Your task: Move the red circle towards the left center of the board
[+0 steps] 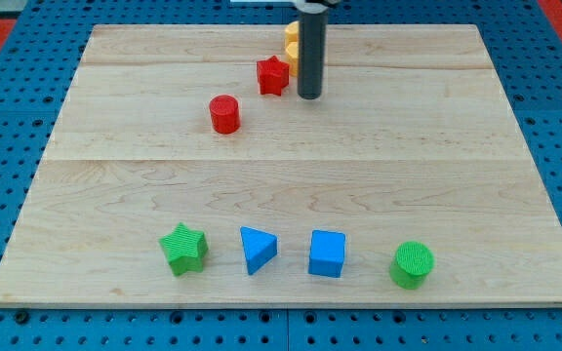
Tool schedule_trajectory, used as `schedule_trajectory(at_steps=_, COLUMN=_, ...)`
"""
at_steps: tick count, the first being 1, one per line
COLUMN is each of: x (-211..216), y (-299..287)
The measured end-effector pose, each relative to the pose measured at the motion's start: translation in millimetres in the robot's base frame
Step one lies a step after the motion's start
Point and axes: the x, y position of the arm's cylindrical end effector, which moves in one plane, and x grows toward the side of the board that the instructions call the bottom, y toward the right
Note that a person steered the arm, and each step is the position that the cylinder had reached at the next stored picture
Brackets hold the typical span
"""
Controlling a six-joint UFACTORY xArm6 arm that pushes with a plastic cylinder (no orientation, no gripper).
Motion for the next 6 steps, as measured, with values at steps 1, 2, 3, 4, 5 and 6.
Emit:
schedule_trajectory(at_steps=1, x=-6, y=-2)
schedule_trajectory(at_steps=2, x=12, y=-57)
schedule_trajectory(at_steps=3, x=36, y=-112)
schedule_trajectory(at_steps=4, x=7, y=-201)
schedule_trajectory(at_steps=5, x=-55, y=-216)
schedule_trajectory(at_steps=6, x=-93, y=-177)
